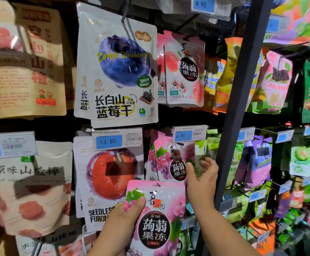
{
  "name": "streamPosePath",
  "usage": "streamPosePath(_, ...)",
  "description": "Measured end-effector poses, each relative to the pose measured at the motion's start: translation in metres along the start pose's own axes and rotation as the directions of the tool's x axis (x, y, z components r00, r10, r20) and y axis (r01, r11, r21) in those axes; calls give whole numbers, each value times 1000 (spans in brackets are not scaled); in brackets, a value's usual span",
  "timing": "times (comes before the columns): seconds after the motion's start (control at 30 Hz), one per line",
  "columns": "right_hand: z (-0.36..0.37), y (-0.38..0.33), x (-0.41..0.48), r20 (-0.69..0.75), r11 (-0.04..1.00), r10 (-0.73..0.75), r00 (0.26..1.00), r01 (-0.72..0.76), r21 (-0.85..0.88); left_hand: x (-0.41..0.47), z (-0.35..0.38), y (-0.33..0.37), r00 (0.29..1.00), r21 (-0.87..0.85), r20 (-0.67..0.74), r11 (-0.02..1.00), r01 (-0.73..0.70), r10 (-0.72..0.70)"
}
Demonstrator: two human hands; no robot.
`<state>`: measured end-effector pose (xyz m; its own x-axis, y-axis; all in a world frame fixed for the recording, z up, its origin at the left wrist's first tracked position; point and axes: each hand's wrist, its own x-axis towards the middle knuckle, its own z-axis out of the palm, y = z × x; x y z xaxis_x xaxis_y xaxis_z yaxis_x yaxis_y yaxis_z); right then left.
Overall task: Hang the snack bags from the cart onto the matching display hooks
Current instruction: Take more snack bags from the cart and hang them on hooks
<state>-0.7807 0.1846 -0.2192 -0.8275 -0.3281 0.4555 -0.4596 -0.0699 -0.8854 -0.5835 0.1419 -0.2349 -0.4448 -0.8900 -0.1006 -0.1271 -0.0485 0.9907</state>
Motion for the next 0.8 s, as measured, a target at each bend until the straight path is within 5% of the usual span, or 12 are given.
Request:
streamPosePath(0.1, -16, -6, -12, 157, 990, 23, 987, -44, 132, 8, 12, 2, 998, -152, 59, 988, 5, 4)
streamPosePath(0.2, -25, 0, -18, 449, 923, 138, 883, -279, 265, 17, 25, 10, 993, -223, 110, 975, -13, 38)
streamPosePath(0.3, -28, 3, -21, 579, 892, 153, 801, -364, 268, 25, 41, 18, 989, -301, 130, 953, -24, 67)
streamPosePath(0.8, -28, -12, 25, 327, 930, 195, 925, -280, 238, 55, 84, 60, 982, -427, 96, 898, -108, 163)
